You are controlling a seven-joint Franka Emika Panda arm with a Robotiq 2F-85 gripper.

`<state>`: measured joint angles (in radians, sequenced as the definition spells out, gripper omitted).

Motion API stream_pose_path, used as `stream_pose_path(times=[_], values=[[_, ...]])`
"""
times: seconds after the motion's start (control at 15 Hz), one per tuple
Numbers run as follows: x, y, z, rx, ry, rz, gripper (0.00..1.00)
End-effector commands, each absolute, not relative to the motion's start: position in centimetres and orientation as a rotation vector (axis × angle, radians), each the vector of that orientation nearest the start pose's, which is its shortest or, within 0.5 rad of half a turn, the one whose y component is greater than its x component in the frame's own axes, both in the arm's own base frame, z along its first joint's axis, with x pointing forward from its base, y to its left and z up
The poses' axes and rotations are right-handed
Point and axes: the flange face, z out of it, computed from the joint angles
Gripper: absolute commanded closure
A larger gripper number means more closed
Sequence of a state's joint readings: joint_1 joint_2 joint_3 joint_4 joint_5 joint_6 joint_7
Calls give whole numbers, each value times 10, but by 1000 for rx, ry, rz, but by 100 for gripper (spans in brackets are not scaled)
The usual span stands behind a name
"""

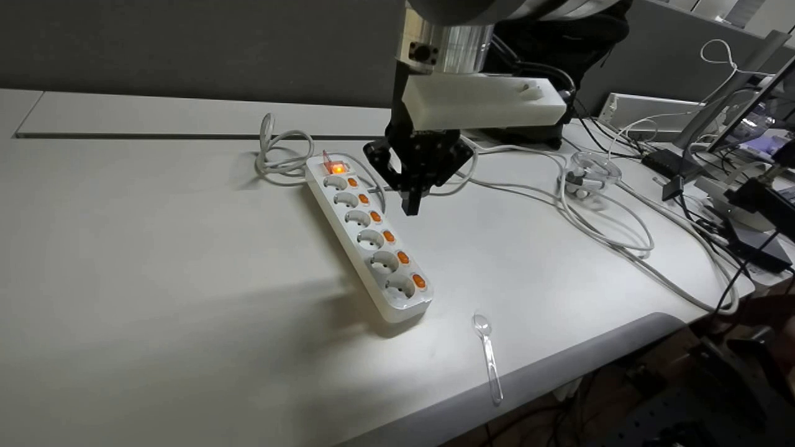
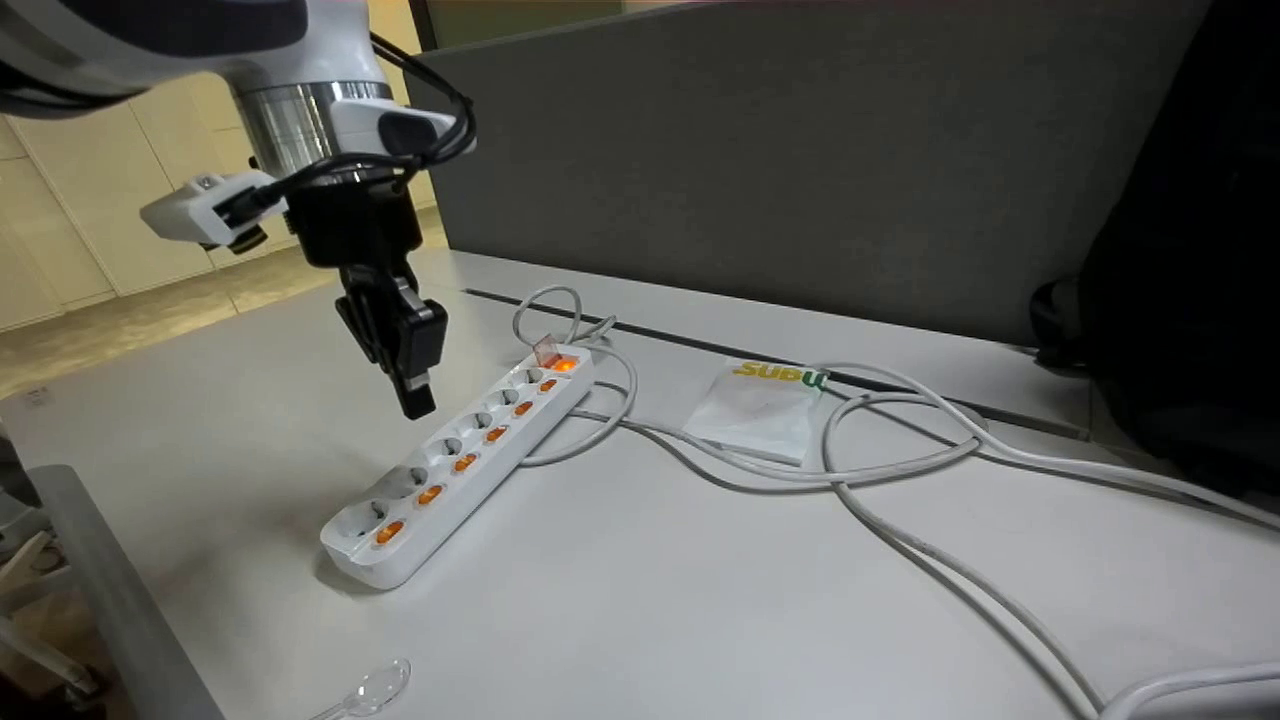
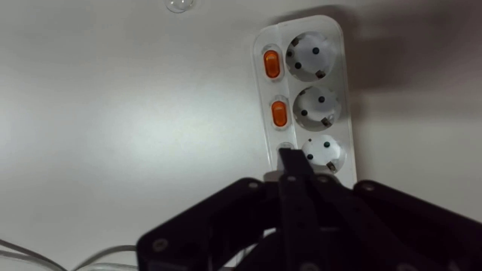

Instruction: Turn off the third last switch to the left then turn it on again

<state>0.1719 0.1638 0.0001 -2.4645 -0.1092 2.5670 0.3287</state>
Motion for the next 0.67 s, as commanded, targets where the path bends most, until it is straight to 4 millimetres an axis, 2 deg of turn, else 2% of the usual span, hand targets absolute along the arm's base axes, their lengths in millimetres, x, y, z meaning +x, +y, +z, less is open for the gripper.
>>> stream_pose_path(times=[0.0,0.6], values=[[468,78,226,-3250,155,61,100],[481,69,192,-3280,38,10,100]])
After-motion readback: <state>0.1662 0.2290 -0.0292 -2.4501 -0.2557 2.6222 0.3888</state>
